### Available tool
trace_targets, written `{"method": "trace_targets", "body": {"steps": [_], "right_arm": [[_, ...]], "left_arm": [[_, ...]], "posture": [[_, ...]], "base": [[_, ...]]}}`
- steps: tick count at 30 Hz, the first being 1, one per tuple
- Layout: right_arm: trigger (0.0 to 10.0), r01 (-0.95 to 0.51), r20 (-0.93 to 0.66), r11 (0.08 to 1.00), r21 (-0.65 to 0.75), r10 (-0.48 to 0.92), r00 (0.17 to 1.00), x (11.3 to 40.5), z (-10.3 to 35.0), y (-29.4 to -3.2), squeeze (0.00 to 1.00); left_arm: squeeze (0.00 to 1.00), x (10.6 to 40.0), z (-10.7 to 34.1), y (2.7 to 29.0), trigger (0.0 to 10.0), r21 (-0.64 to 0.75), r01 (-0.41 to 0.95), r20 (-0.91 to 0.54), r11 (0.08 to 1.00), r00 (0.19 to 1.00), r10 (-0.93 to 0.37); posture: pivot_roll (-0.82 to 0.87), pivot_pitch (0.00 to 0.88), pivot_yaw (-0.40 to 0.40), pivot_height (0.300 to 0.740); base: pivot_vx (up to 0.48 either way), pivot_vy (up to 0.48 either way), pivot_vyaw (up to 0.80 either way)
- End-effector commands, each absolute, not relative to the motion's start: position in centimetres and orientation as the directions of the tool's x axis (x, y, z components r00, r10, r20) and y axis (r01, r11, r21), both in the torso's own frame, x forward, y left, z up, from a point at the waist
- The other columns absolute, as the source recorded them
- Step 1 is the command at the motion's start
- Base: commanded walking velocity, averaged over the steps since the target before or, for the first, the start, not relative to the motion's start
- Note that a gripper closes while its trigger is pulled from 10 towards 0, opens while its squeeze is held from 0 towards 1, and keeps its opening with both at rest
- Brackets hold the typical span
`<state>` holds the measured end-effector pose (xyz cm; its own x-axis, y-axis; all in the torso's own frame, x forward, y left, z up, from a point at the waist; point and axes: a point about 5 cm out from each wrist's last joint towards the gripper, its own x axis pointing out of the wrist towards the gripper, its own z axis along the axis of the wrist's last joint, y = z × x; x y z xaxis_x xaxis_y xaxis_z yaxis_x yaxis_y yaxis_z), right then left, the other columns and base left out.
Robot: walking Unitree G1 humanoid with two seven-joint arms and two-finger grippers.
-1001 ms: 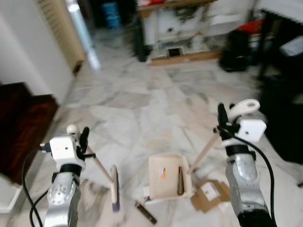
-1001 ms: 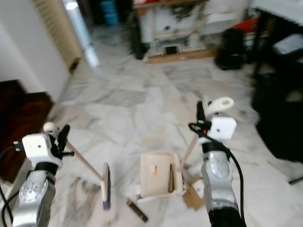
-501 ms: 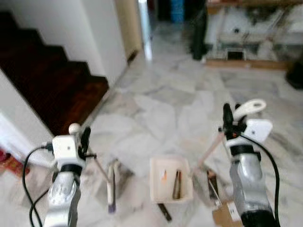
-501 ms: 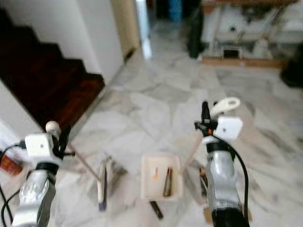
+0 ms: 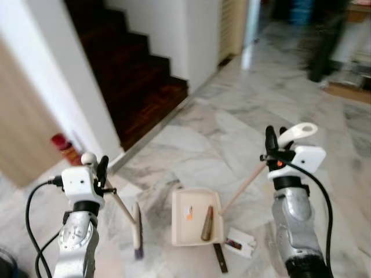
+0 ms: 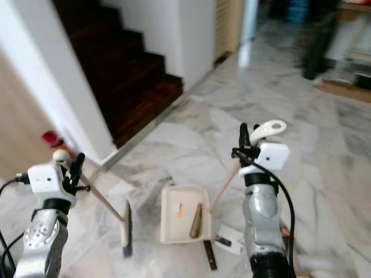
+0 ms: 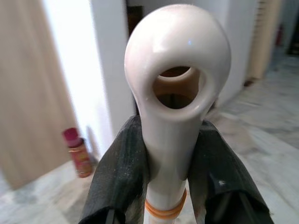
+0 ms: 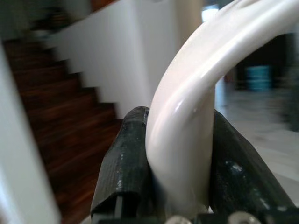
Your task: Sweep floor
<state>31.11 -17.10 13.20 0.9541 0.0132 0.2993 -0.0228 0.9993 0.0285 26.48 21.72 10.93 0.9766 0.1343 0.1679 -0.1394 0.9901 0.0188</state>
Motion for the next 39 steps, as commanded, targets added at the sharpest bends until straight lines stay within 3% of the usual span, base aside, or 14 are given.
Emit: {"method": "trace_targets", "body": {"steps": [1,31,39], "right_arm": [[10.0,-0.015,0.348,0.999,0.043,-0.001,0.938,31.3,14.4,-17.4,0.00],[10.0,-0.054,0.345,0.998,0.025,0.043,0.938,31.5,15.1,-17.7,0.00],[10.0,-0.020,0.289,0.974,0.227,-0.048,0.956,31.6,14.4,-17.5,0.00]], "left_arm": [[0.00,26.7,12.2,22.1,10.0,0.043,-0.157,0.224,0.987,0.964,0.144],[0.00,26.1,11.4,21.1,10.0,0.011,-0.166,0.212,0.986,0.964,0.160],[0.00,25.7,11.2,21.2,10.0,0.020,-0.155,0.201,0.988,0.968,0.148]], "posture": [[0.06,0.000,0.080,0.740],[0.06,0.000,0.036,0.740],[0.07,0.000,0.052,0.740]], "base": [[0.000,0.000,0.80],[0.000,0.000,0.80],[0.000,0.000,0.30]]}}
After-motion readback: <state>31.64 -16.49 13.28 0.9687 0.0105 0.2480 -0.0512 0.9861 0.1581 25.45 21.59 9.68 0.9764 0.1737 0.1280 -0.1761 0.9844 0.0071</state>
